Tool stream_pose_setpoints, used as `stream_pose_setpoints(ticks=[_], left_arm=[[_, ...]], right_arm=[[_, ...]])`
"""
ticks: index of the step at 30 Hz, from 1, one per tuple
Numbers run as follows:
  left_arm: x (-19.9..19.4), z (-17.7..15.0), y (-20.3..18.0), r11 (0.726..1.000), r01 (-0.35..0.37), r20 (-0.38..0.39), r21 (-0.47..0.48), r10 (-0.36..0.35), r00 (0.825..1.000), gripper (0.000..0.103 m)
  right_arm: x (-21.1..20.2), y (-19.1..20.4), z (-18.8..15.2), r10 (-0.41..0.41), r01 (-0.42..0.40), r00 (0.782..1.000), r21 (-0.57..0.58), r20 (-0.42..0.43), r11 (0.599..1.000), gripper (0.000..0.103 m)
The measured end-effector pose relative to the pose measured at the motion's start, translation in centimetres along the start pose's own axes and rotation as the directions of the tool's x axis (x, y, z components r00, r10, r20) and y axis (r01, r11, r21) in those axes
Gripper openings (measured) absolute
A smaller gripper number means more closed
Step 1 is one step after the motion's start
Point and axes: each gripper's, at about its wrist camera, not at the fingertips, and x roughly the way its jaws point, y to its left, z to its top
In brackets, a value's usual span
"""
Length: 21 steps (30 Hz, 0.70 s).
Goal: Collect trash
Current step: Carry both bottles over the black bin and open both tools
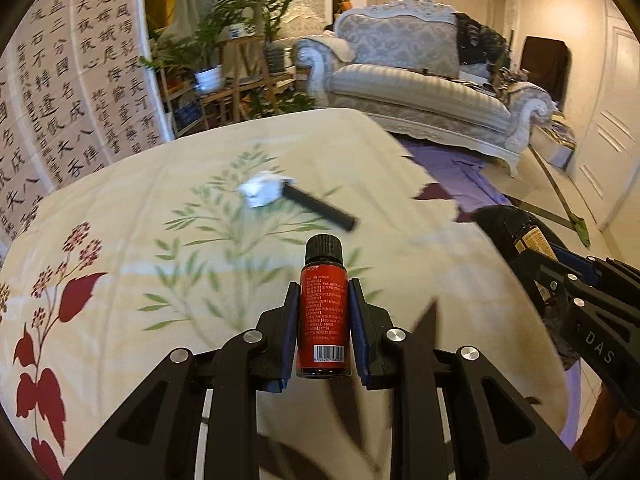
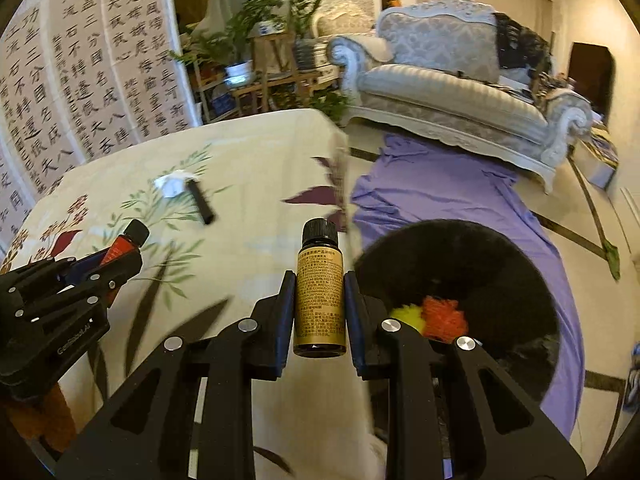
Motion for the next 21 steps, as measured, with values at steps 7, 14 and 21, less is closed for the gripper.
stream_pose_setpoints(ticks=[7, 14, 21], left_arm=[[0.6, 0.3, -5.1, 0.996, 0.052, 0.001, 0.067, -0.052, 0.999, 0.025], [1.4, 0.8, -9.5, 0.989, 0.098, 0.001, 0.114, -0.099, 0.995, 0.025], [2.5, 1.7, -12.8, 0.980, 0.121, 0.001, 0.160, -0.123, 0.992, 0.025]], right_arm=[[-1.0, -4.7, -1.2, -0.076, 0.075, 0.997, 0.076, 0.011, 0.994, 0.023], [-1.5, -8.6, -1.9, -0.132, 0.129, 0.991, 0.139, 0.014, 0.982, 0.023], [-1.1, -10.8, -2.0, -0.160, 0.156, 0.987, 0.177, 0.007, 0.972, 0.023]])
